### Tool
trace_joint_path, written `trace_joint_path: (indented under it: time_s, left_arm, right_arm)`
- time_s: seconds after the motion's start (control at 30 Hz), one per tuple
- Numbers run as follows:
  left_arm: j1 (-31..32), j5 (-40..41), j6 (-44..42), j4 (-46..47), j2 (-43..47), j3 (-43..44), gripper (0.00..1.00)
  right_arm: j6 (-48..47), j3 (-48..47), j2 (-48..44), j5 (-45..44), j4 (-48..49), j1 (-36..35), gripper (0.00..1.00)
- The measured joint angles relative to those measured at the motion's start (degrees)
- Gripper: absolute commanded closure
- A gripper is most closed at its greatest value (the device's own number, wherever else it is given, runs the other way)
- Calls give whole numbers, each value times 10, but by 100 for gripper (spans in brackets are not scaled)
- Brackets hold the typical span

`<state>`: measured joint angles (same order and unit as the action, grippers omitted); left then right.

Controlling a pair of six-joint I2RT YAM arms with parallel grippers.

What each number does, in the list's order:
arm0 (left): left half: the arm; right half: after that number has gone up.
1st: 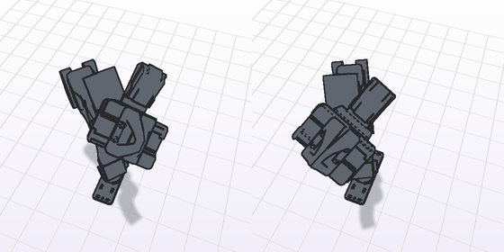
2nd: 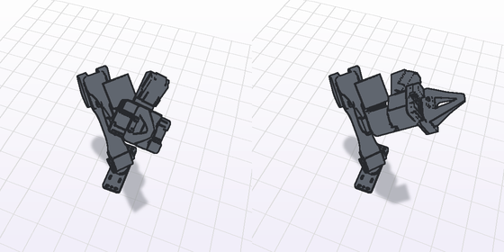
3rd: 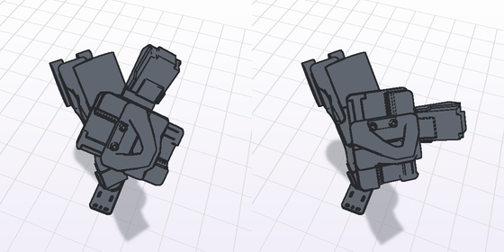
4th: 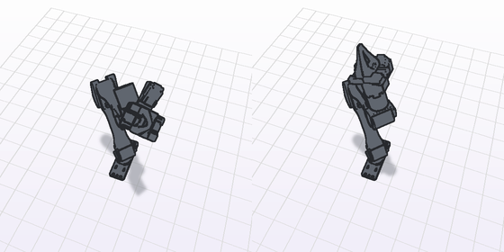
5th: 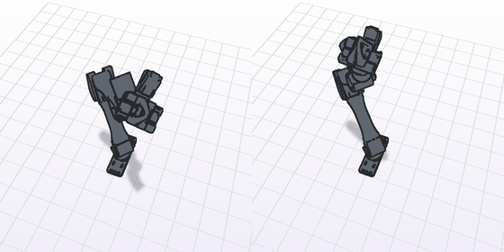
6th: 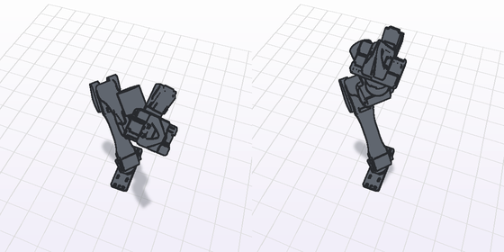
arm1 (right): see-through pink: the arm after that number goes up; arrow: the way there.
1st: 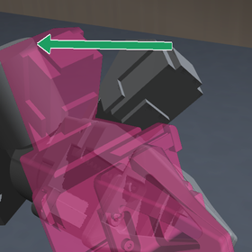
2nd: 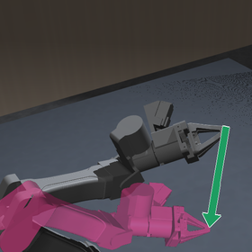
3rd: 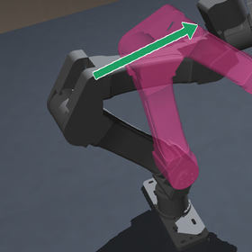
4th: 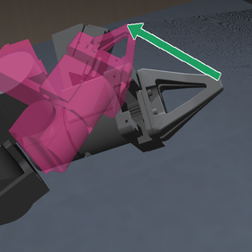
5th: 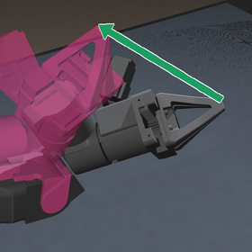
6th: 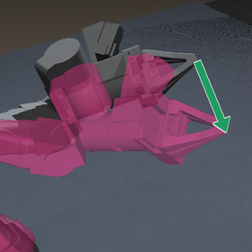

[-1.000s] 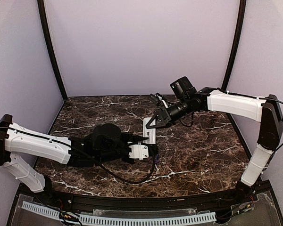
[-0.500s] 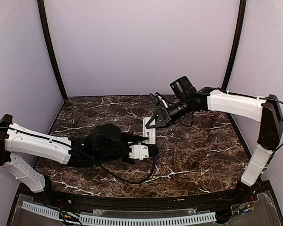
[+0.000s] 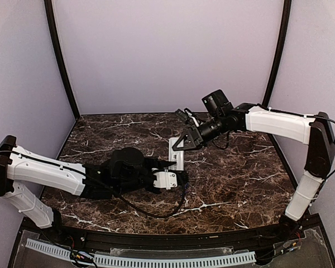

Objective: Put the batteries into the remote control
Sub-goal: Remove the battery cover from the remote control.

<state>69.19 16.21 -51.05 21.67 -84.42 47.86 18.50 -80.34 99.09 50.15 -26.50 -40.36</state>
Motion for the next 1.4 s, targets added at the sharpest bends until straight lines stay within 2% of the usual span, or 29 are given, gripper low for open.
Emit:
trace_joint_path:
  time_s: [0.53, 1.4]
  left_arm:
    - [3, 19, -30, 59, 4, -26, 67]
    - [4, 29, -34, 80, 21, -41, 67]
  right_arm:
    - [20, 0, 2, 8, 14, 9, 100]
    - [48, 4, 11, 34, 26, 28, 100]
